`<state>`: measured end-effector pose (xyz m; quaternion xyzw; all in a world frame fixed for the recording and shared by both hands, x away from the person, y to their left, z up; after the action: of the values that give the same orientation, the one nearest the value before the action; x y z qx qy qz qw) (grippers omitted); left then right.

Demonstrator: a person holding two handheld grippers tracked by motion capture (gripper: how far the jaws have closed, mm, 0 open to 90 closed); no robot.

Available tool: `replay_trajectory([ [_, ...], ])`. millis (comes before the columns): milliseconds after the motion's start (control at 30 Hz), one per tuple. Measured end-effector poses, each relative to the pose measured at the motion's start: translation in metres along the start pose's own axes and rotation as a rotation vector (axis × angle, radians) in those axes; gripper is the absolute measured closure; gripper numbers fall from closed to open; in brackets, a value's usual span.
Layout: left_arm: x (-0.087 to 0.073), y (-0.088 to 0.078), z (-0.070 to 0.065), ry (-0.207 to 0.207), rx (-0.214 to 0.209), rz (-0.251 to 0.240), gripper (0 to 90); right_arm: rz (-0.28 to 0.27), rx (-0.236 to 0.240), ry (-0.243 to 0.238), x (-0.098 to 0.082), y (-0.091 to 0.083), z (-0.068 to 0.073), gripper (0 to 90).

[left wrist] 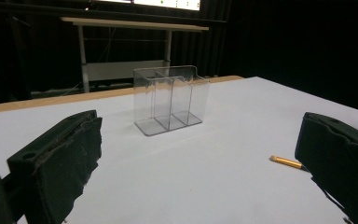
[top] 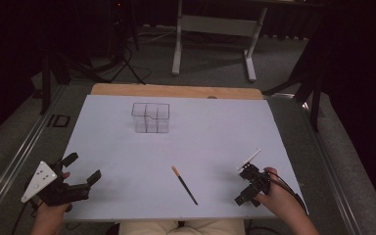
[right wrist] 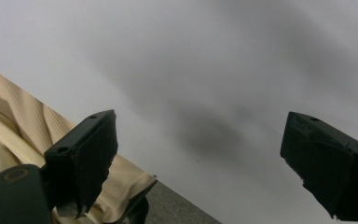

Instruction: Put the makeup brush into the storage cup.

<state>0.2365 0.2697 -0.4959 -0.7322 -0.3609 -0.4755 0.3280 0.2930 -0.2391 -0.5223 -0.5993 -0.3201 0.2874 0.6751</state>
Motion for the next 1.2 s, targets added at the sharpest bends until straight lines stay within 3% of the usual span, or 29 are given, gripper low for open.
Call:
replay_trajectory([
  [433, 0.000, 0.000, 0.000, 0.002, -0.001, 0.000, 1.1, -0.051, 0.041, -0.014, 0.018, -0.005, 0.018, 11.0],
  [533, 0.000, 0.000, 0.000, 0.002, -0.001, 0.001, 1.1, -0.055, 0.016, -0.015, 0.023, -0.005, 0.021, 11.1],
  [867, 0.001, -0.001, 0.000, -0.001, 0.002, -0.003, 1.1, -0.083, -0.003, -0.039, 0.046, -0.004, 0.037, 11.1],
  [1200, 0.001, -0.002, 0.000, 0.000, -0.002, -0.008, 1.1, -0.158, -0.023, -0.059, 0.069, -0.010, 0.056, 14.0],
])
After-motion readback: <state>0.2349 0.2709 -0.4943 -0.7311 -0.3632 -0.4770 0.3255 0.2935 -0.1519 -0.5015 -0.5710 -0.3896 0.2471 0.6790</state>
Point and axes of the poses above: each handheld gripper's, and its own axes: y roughly forward along the jaws, x roughly out of its top, z roughly to its left, the point moved 4 cm from there along y, roughly forward along the jaws, and after that the axes turned 14 degrees about -y, right-handed, at the moved point
